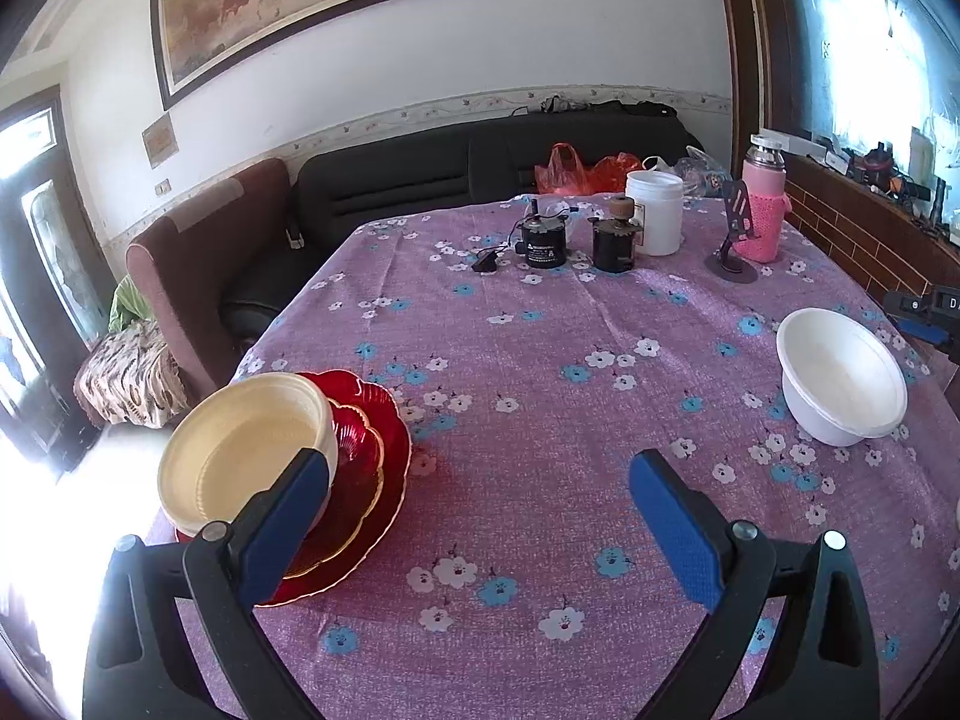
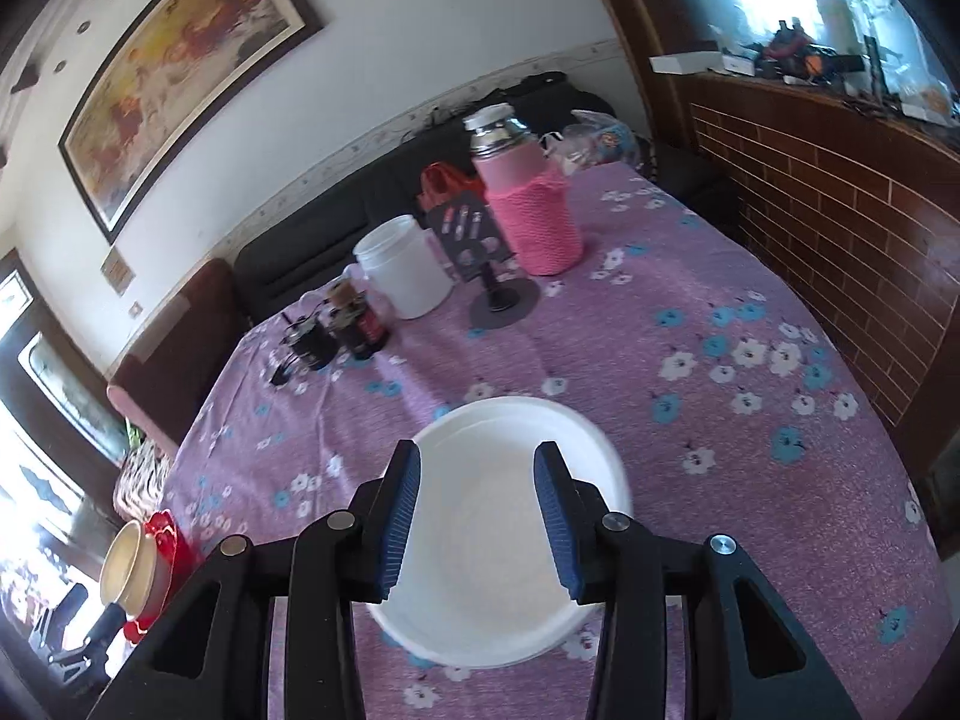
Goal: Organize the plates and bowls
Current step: 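Open both grippers and pull back from the stack, then move both grippers to the white bowl and grasp its rim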
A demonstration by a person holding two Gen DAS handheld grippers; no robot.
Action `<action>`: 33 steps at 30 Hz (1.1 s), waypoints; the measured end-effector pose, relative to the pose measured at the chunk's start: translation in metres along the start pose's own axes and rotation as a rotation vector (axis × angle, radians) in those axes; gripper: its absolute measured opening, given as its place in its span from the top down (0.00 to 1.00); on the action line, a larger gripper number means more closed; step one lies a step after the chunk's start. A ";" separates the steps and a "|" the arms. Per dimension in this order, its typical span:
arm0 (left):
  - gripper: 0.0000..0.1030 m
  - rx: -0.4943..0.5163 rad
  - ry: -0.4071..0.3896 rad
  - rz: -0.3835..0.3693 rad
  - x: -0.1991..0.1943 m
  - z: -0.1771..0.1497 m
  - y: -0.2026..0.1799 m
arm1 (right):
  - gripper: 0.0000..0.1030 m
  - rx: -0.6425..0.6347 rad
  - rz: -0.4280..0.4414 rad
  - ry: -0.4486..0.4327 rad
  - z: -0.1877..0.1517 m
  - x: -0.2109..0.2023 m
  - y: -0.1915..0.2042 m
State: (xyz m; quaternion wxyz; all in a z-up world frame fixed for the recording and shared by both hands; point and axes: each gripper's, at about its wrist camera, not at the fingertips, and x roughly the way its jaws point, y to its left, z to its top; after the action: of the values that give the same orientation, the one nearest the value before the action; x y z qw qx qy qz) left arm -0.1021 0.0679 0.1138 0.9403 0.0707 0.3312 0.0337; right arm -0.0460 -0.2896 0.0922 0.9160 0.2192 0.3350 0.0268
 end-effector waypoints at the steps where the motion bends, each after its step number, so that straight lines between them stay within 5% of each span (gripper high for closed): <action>1: 0.02 0.010 0.000 0.007 0.001 0.001 -0.005 | 0.59 0.007 -0.020 -0.005 0.001 0.002 -0.008; 8: 0.02 0.049 0.022 -0.003 0.010 0.005 -0.031 | 0.59 0.076 -0.077 -0.026 -0.005 0.026 -0.038; 13: 0.03 0.031 0.039 -0.038 0.018 0.006 -0.039 | 0.59 0.130 -0.006 0.020 -0.009 0.046 -0.054; 18: 0.03 0.010 0.079 -0.097 0.029 0.004 -0.046 | 0.67 0.007 0.102 0.100 -0.022 0.064 -0.022; 24: 0.03 -0.052 0.142 -0.196 0.044 0.005 -0.041 | 0.67 -0.068 0.559 0.339 -0.049 0.083 0.026; 33: 0.03 -0.215 0.254 -0.281 0.082 0.002 -0.018 | 0.67 0.011 0.418 0.244 -0.045 0.080 0.004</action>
State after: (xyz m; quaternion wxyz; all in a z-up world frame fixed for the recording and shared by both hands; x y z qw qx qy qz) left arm -0.0368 0.0593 0.0614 0.8887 -0.0817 0.4479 -0.0541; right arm -0.0120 -0.2532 0.0154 0.8422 0.2837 0.3906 0.2401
